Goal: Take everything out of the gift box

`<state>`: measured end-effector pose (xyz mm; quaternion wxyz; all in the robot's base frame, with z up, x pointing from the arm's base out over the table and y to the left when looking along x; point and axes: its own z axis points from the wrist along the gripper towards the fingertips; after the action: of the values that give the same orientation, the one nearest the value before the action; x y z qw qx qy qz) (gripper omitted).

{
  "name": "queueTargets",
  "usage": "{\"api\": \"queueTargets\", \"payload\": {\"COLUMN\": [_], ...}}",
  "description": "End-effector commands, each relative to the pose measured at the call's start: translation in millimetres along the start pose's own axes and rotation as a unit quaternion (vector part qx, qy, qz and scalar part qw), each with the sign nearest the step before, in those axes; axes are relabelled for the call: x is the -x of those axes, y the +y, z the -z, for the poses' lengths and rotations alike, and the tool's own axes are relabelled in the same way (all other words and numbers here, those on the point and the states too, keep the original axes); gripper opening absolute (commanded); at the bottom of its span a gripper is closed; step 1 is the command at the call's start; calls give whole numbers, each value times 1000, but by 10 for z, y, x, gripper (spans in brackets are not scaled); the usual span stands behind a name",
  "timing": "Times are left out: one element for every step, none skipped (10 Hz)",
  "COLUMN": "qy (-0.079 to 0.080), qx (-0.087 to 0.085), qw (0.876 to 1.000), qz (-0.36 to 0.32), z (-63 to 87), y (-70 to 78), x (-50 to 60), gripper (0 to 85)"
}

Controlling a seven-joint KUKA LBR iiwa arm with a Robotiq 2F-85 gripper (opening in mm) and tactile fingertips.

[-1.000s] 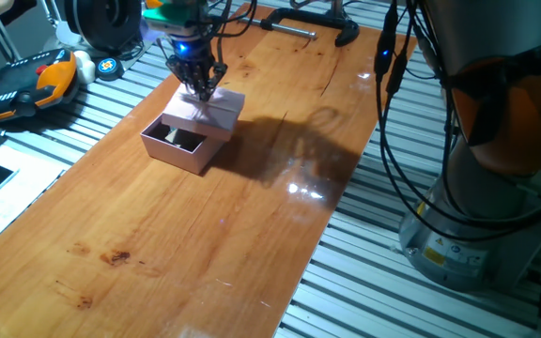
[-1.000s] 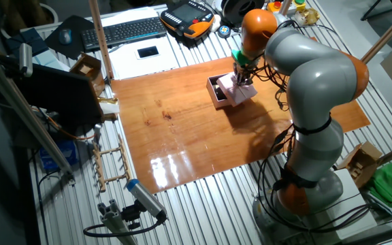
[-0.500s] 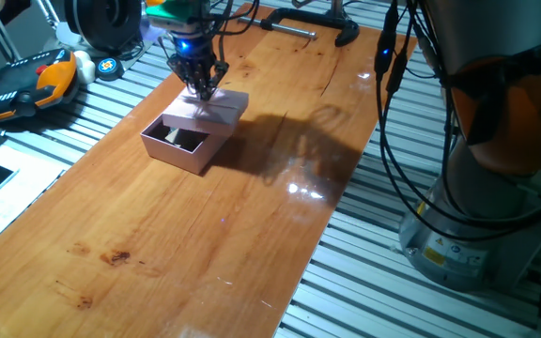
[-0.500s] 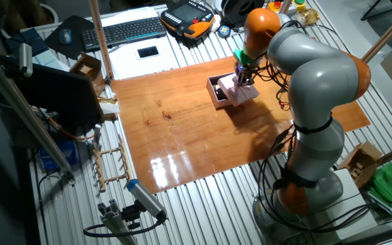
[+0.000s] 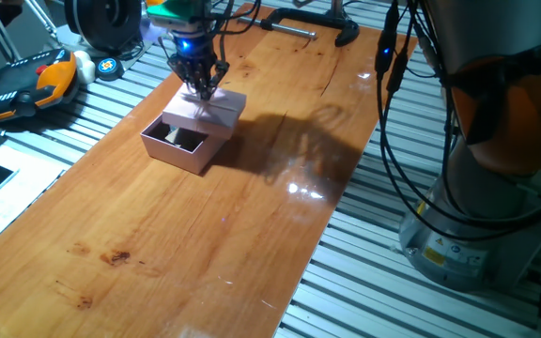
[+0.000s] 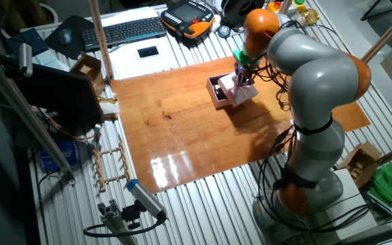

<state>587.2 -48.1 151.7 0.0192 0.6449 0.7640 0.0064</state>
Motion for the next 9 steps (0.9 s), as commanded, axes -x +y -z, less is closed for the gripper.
{"api": "queueTargets", "payload": {"qy": [0, -3, -10, -18, -27, -31, -35, -35, -38], "qx": [0, 1, 0, -1, -2, -2, -5, -8, -11], "qw": [1000, 1000, 1000, 1000, 999, 999, 998, 997, 996], "qz": [-3, -4, -9, -20, -31, -44, -58, -71, -82], "z": [-4, 3, 8, 8, 9, 12, 20, 16, -10], "y": [6, -3, -16, -32, -56, -76, -101, -127, -156], "x": [117, 245, 359, 463, 571, 655, 731, 789, 835], "gripper": [10, 10, 10, 10, 10, 10, 10, 10, 10]}}
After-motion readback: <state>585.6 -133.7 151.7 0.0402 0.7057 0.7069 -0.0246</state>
